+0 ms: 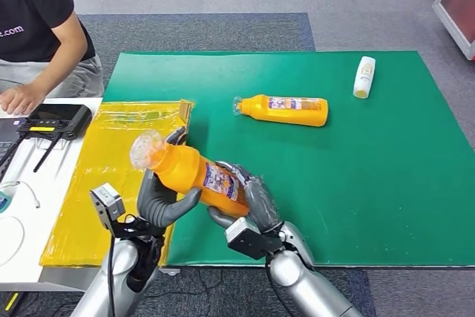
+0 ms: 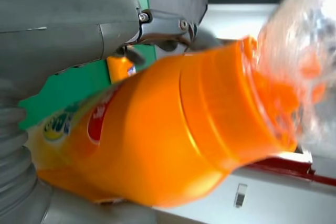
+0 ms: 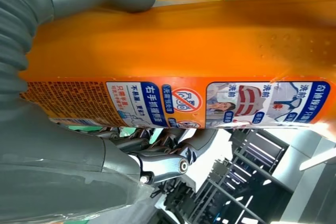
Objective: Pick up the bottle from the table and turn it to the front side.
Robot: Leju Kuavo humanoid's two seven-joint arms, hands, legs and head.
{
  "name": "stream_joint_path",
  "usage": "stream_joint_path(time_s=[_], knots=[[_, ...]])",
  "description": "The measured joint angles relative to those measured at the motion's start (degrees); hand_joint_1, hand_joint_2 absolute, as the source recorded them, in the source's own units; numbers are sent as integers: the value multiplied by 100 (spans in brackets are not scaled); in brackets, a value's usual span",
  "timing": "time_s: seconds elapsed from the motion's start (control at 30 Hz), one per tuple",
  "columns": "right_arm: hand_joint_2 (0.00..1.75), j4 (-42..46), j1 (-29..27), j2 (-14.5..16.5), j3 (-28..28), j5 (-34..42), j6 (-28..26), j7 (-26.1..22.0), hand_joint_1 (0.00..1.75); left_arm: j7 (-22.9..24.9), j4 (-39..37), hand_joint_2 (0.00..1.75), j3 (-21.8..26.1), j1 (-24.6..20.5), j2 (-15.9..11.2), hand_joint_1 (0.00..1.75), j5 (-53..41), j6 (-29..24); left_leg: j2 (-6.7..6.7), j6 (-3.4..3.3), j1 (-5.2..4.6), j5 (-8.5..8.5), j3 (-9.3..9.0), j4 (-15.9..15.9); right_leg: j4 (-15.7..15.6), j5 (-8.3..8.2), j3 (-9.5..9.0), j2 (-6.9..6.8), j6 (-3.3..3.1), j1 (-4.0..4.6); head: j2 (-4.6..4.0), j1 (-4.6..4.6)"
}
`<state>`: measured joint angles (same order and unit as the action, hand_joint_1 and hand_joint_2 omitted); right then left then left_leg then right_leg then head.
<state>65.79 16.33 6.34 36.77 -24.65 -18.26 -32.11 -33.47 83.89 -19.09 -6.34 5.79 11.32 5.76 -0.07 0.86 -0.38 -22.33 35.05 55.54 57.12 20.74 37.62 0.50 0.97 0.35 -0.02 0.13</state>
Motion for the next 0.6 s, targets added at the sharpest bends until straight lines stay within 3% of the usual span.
stream_joint_path(time_s=[0.4, 0.43, 0.53, 0.57, 0.6], knots=[[175, -20, 98, 3, 19, -32, -30, -50, 175, 56, -163, 175, -21, -321, -20, 175, 43, 260, 0, 0, 0, 1, 1, 0, 0, 0, 0, 0, 0, 0, 0, 0], [175, -20, 108, 4, 25, -33, -32, -54, 161, 66, -174, 175, -21, -343, -22, 175, 50, 274, 0, 0, 0, 1, 1, 0, 0, 0, 0, 0, 0, 0, 0, 0], [175, -20, 133, 4, 39, -32, -46, -55, 31, 73, -194, 175, -18, -385, -25, 175, 39, 285, 0, 0, 0, 1, 1, 0, 0, 0, 0, 0, 0, 0, 0, 1], [175, -20, 136, 5, 43, -32, -55, -56, 0, 67, -194, 175, -17, -390, -27, 175, 0, 258, 0, 0, 0, 1, 1, 0, 0, 0, 0, 0, 0, 0, 0, 1], [175, -19, 137, 9, 46, -30, -68, -57, 0, 57, -193, 175, -16, -391, -33, 175, -76, 198, 0, 0, 0, 1, 0, 0, 0, -1, 0, 0, 0, 0, 0, 1]])
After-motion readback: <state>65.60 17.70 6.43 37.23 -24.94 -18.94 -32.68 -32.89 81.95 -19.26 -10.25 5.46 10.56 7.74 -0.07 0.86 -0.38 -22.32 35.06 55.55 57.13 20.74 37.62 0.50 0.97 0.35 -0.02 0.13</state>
